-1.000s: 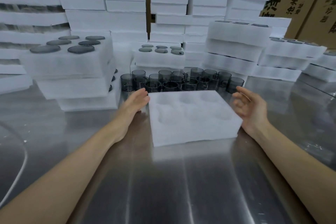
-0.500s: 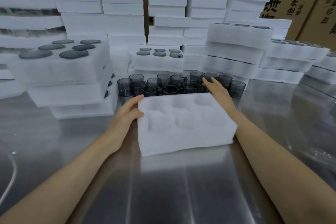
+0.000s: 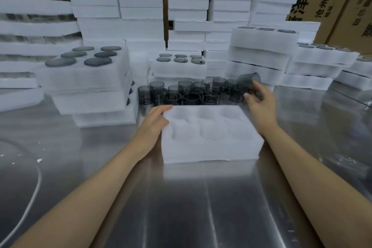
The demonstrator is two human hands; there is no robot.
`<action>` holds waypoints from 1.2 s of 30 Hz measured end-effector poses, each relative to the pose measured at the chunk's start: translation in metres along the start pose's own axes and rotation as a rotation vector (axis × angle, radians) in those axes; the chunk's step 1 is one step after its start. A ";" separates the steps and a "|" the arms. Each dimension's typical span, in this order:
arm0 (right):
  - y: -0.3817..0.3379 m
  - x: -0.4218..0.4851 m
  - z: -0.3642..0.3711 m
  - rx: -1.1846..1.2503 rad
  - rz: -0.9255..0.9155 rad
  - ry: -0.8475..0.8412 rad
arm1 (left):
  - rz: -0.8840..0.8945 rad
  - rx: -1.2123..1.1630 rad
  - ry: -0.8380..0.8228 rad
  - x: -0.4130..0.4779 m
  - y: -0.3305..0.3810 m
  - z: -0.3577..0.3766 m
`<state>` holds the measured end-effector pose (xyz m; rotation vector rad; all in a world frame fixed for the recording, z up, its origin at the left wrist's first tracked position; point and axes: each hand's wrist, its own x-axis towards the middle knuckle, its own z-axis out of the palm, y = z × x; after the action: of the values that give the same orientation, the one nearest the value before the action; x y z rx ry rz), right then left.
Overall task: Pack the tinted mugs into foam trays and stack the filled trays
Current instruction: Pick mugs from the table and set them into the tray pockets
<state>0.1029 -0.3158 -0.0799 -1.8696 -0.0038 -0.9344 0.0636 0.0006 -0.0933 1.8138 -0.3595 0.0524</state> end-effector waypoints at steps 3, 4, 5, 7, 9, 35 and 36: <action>-0.029 0.004 -0.016 0.185 0.112 0.123 | -0.001 0.010 -0.010 -0.001 0.002 0.000; -0.042 0.006 -0.019 0.234 0.139 0.127 | 0.000 0.010 -0.012 -0.001 0.002 0.001; -0.055 0.006 -0.018 0.291 0.161 0.113 | 0.001 0.008 -0.015 -0.002 0.003 0.001; -0.083 -0.004 -0.004 0.452 0.236 0.017 | 0.000 -0.005 -0.017 -0.002 0.004 0.002; -0.106 -0.024 0.022 0.555 0.304 -0.077 | 0.009 0.004 -0.019 -0.002 0.004 0.002; -0.122 -0.083 0.065 -0.425 -0.542 -0.466 | 0.101 0.124 -0.047 -0.002 0.000 0.008; -0.122 -0.083 0.065 -0.428 -0.547 -0.475 | 0.101 0.120 -0.051 -0.003 0.001 0.008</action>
<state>0.0360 -0.1724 -0.0475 -2.5218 -0.6799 -0.8639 0.0592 -0.0065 -0.0949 1.9173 -0.4932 0.1009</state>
